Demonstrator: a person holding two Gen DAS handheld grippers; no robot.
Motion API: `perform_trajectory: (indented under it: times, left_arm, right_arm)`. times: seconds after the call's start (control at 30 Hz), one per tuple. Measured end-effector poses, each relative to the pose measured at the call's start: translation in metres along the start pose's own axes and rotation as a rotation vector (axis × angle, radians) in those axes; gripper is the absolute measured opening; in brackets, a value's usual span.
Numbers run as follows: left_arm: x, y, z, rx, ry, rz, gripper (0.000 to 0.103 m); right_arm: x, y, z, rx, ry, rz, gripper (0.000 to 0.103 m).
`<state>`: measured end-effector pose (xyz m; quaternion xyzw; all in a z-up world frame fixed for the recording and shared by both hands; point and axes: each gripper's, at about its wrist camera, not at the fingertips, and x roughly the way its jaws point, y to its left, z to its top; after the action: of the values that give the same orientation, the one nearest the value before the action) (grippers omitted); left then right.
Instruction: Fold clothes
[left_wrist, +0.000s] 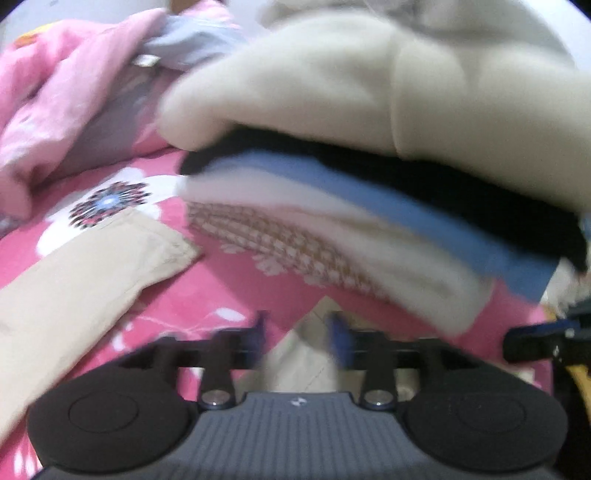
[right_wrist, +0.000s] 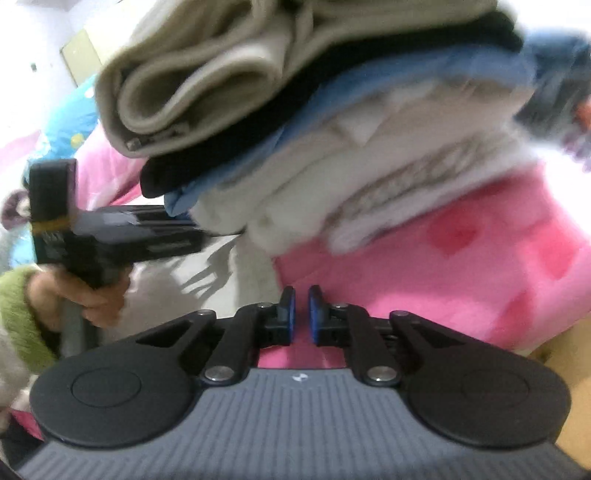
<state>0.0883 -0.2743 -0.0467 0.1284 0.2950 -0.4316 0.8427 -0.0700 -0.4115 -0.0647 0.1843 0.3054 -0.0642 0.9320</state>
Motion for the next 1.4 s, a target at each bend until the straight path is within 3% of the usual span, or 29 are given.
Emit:
perform_trajectory:
  times: [0.17, 0.3, 0.33, 0.4, 0.43, 0.47, 0.63, 0.73, 0.83, 0.9, 0.97, 1.07, 1.13, 1.17, 1.23, 1.3, 1.37, 1.4]
  left_arm:
    - [-0.063, 0.002, -0.009, -0.124, -0.058, 0.093, 0.07]
    - [-0.138, 0.017, -0.038, -0.27, -0.098, 0.165, 0.081]
    - [-0.157, 0.023, -0.05, -0.311, -0.103, 0.187, 0.081]
    - [-0.196, 0.035, -0.074, -0.391, -0.112, 0.232, 0.082]
    - [-0.215, 0.041, -0.086, -0.431, -0.116, 0.254, 0.082]
    - [-0.234, 0.046, -0.099, -0.471, -0.12, 0.284, 0.083]
    - [-0.328, 0.065, -0.186, -0.692, -0.142, 0.525, 0.086]
    - [-0.375, 0.074, -0.236, -0.827, -0.164, 0.631, 0.086]
    - [-0.401, 0.081, -0.271, -0.925, -0.198, 0.697, 0.086]
    - [-0.412, 0.088, -0.284, -0.967, -0.228, 0.72, 0.086]
    - [-0.416, 0.094, -0.292, -0.992, -0.261, 0.729, 0.085]
    - [-0.412, 0.107, -0.292, -0.996, -0.29, 0.745, 0.085]
    - [-0.409, 0.114, -0.293, -0.996, -0.297, 0.751, 0.085]
    - [-0.408, 0.117, -0.295, -0.996, -0.298, 0.749, 0.085]
    - [-0.404, 0.122, -0.302, -0.998, -0.296, 0.741, 0.085]
    - [-0.403, 0.125, -0.312, -1.001, -0.296, 0.733, 0.085]
    - [-0.406, 0.13, -0.321, -1.006, -0.302, 0.722, 0.085]
    - [-0.408, 0.132, -0.325, -1.011, -0.31, 0.716, 0.085]
  right_arm:
    - [-0.021, 0.01, -0.006, -0.094, -0.009, -0.057, 0.009]
    - [-0.055, 0.033, -0.012, -0.177, -0.081, -0.019, 0.009]
    - [-0.061, 0.043, -0.013, -0.195, -0.104, 0.002, 0.012]
    - [-0.057, 0.064, -0.017, -0.233, -0.131, 0.051, 0.03]
    - [-0.054, 0.076, -0.019, -0.259, -0.131, 0.081, 0.046]
    - [-0.051, 0.088, -0.021, -0.296, -0.128, 0.119, 0.056]
    - [-0.035, 0.16, -0.028, -0.501, -0.131, 0.307, 0.061]
    - [-0.023, 0.203, -0.028, -0.553, -0.123, 0.413, 0.061]
    - [0.0, 0.248, -0.025, -0.55, -0.047, 0.489, 0.06]
    - [0.015, 0.281, -0.024, -0.546, 0.011, 0.537, 0.052]
    - [0.035, 0.317, -0.023, -0.558, 0.059, 0.582, 0.036]
    - [0.061, 0.373, -0.031, -0.622, 0.123, 0.653, 0.025]
    - [0.08, 0.402, -0.039, -0.677, 0.167, 0.685, 0.023]
    - [0.091, 0.41, -0.043, -0.703, 0.19, 0.677, 0.018]
    - [0.121, 0.415, -0.043, -0.718, 0.224, 0.577, 0.011]
    - [0.151, 0.394, -0.018, -0.549, 0.271, 0.536, 0.0]
    - [0.164, 0.373, 0.007, -0.37, 0.293, 0.491, 0.001]
    - [0.159, 0.367, 0.015, -0.35, 0.257, 0.437, 0.005]
